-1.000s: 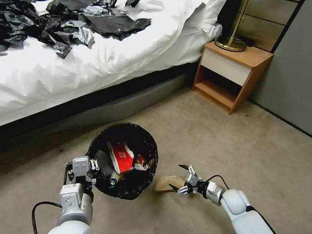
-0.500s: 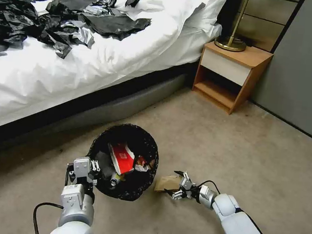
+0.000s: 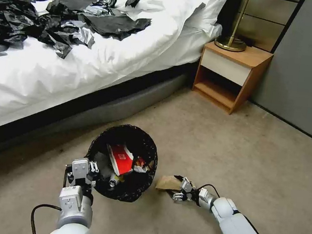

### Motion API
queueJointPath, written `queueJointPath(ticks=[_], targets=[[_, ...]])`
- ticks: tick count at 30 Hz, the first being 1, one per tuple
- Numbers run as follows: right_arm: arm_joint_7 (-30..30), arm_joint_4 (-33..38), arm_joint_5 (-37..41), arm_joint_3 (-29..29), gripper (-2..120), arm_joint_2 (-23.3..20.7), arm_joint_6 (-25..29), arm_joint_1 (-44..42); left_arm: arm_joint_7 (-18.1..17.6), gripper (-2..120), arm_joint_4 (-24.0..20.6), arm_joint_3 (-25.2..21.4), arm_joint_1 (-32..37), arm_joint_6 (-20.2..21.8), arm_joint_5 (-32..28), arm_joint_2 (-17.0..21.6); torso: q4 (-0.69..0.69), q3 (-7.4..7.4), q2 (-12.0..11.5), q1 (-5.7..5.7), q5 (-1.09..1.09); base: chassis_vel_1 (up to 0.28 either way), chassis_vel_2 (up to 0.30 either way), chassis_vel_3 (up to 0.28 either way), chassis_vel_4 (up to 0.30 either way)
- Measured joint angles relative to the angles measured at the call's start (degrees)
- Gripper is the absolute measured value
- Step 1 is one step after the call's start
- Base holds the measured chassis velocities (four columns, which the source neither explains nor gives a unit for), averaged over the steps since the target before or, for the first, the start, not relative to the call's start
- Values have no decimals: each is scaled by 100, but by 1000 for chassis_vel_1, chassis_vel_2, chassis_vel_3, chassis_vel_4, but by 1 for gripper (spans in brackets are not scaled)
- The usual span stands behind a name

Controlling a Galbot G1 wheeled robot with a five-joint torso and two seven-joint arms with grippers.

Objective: Pick up the trash bin, then pick up the garbage from the floor and place it into the trash bin.

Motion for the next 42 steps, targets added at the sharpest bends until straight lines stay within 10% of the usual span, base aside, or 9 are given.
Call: queueJointPath(ticks=[15, 26, 35, 42], targets=[[118, 76, 204, -11, 3, -28, -4, -45, 0, 3, -13, 13, -20, 0, -6, 16, 0, 0, 0, 0, 0, 0, 0, 0, 0], [676, 532, 866, 53, 0, 17, 94, -227, 0, 3, -13, 16, -17, 0, -7, 32, 0, 0, 0, 0, 1, 0, 0, 0, 0], [1535, 2590, 1584, 201, 0, -126, 45, -686, 0, 3, -21, 29, -11, -4, 3, 41, 0, 0, 0, 0, 1, 0, 0, 0, 0], [1776, 6019, 2550, 27, 0, -471, -519, -1194, 1, 3, 4, 99, -2, -16, 83, 24, 1, -1, 0, 0, -1, 0, 0, 0, 0]])
